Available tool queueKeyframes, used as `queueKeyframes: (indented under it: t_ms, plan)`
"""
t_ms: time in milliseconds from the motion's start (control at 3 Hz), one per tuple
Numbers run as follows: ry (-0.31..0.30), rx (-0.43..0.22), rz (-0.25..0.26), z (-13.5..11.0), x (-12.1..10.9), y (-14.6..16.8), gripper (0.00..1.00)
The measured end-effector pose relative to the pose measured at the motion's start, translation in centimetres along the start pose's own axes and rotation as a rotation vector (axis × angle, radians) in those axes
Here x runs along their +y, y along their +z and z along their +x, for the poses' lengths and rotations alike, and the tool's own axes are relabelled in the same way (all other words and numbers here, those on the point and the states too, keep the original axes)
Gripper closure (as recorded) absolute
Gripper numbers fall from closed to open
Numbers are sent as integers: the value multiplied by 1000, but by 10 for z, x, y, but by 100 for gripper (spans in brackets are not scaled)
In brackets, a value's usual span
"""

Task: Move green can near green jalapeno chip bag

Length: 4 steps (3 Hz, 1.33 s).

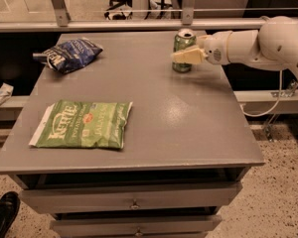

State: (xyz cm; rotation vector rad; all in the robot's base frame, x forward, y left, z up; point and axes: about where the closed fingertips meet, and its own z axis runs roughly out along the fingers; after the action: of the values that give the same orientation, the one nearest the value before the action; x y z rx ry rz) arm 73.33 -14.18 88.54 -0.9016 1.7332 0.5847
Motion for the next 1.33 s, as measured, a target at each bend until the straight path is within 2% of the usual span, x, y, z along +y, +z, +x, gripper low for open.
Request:
queueKeyframes:
  t_ms: [333, 667, 1000, 1333]
  plan:
    - [3, -59, -58, -13, 27, 0, 69]
    - [-34, -80, -114, -28, 61, -7, 92]
    - [-53, -101, -186, -37, 104, -17, 100]
    - [-48, -113, -266, -36, 150, -29, 100]
